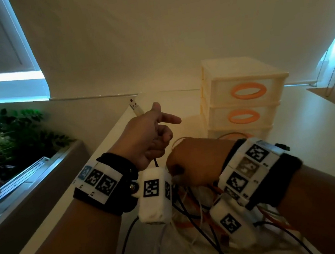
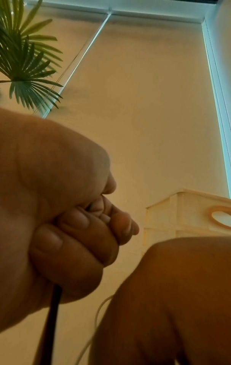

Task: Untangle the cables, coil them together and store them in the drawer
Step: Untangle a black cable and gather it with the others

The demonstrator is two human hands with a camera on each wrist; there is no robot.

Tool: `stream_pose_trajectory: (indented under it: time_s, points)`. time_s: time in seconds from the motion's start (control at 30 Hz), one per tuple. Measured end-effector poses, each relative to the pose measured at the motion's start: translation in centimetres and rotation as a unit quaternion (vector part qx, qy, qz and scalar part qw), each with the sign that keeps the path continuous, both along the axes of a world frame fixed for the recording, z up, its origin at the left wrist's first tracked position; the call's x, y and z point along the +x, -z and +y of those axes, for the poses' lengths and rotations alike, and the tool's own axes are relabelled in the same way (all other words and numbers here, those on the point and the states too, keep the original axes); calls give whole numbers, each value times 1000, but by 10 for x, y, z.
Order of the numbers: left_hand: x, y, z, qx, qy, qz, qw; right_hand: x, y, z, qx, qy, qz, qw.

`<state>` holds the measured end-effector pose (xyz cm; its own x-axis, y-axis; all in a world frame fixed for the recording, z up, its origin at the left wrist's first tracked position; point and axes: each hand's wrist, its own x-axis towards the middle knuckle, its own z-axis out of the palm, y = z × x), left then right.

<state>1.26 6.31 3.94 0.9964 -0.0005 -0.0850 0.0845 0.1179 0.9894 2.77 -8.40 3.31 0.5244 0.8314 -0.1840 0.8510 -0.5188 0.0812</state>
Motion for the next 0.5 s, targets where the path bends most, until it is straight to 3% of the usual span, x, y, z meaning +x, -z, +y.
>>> stream_pose_trajectory:
  time_s: [0.13,0.5]
  points:
    - [2,0,2,-8,-1,-4,1000,9,3,-3,72,15,65,995]
    - [5,1,8,-23,-14,-2,1000,17,5,4,18,42,67,997]
